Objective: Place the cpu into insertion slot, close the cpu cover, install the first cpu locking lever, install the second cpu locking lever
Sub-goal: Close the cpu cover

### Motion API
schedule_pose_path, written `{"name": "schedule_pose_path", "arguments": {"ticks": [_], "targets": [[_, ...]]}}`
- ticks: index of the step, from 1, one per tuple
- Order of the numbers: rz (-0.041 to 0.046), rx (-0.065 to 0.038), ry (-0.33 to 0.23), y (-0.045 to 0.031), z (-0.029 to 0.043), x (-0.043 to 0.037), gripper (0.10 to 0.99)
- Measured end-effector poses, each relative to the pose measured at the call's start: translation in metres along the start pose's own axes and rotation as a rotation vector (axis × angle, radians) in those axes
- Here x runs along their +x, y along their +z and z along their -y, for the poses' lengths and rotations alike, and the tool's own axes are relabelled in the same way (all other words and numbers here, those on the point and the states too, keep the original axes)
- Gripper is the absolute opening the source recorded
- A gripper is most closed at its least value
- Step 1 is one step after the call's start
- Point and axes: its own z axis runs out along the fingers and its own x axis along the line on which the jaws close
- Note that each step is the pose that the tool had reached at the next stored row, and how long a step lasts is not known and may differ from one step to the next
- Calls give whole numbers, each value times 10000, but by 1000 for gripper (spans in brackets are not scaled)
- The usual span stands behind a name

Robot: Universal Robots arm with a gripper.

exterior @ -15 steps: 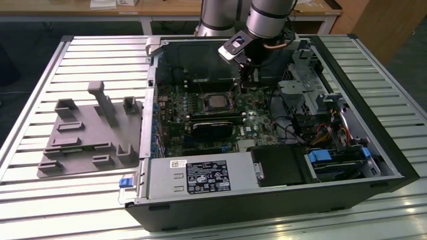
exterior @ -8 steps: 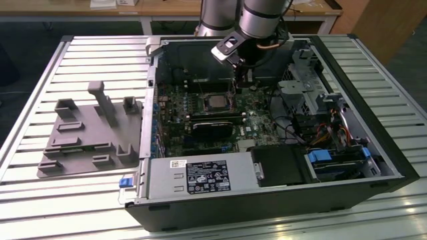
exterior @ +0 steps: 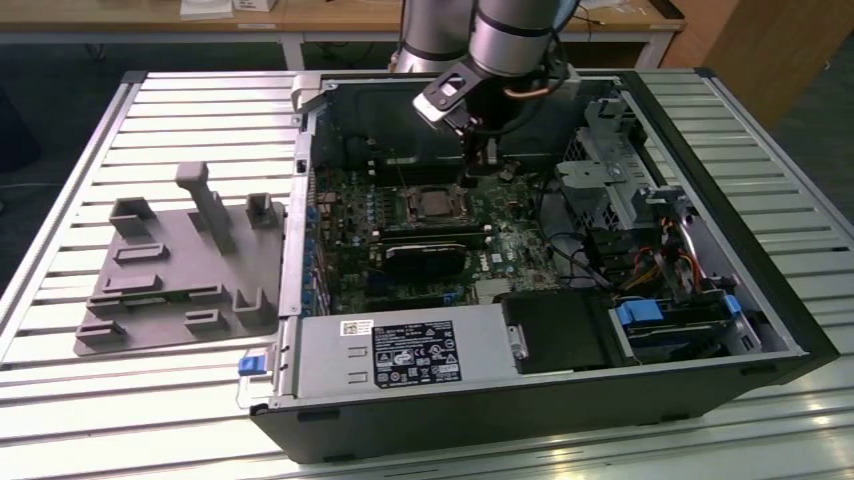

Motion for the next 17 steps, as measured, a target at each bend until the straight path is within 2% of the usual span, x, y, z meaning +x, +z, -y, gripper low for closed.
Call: {"name": "schedule_pose_path", "arguments": {"ticks": [2, 3, 9, 17], "targets": [[2, -32, 1, 1, 15, 0, 102], [2, -79, 1, 2, 26, 0, 102], [19, -620, 14, 24, 125, -2, 102], [6, -1209, 21, 65, 277, -5, 102]]}}
